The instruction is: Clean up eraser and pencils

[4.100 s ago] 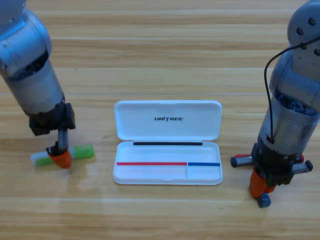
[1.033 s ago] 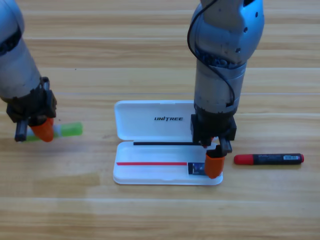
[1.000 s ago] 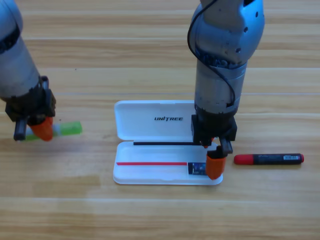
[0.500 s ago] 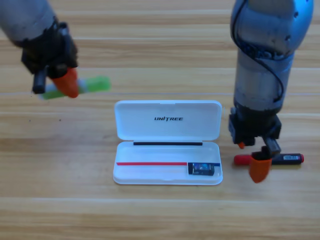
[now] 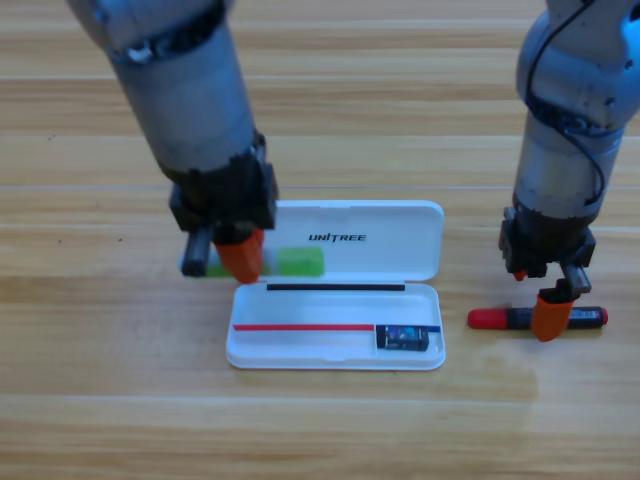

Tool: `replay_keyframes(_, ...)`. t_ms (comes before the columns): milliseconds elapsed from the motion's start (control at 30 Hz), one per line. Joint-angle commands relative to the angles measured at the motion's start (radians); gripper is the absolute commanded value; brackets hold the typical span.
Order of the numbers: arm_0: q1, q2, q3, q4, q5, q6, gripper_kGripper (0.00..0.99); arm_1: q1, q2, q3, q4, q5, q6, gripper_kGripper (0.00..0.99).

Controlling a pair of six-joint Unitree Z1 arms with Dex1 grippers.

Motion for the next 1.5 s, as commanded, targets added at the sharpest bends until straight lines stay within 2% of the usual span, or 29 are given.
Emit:
replay_keyframes(33, -0.05, 0.081, 0.005, -0.019, -0.017, -0.011, 0.0, -0.069, 0.0, 0.057, -0.036, 0.003, -0.021, 0.804)
replay_keyframes(633, -0.056, 0.198, 0.016, -0.108, -0.042, -0.006, 0.0, -0.071, 0.064, 0.088, -0.076, 0.043, -0.024, 0.703)
replay_keyframes(700, -0.056, 0.212, 0.016, -0.117, -0.04, -0.005, 0.0, -0.071, 0.073, 0.089, -0.078, 0.049, -0.025, 0.426)
replay_keyframes(733, -0.056, 0.216, 0.017, -0.122, -0.04, -0.005, 0.0, -0.071, 0.077, 0.092, -0.079, 0.052, -0.025, 0.339)
replay_keyframes(967, -0.056, 0.235, 0.023, -0.128, -0.037, 0.0, 0.0, -0.071, 0.073, 0.101, -0.079, 0.043, -0.025, 0.0)
replay_keyframes(1267, -0.053, 0.236, 0.046, -0.148, -0.016, 0.002, 0.0, -0.071, -0.011, 0.109, -0.066, 0.047, -0.024, 0.0)
replay_keyframes(1500, -0.047, 0.232, 0.06, -0.156, -0.008, 0.002, 0.0, -0.071, -0.103, 0.054, 0.034, 0.061, -0.022, 0.0)
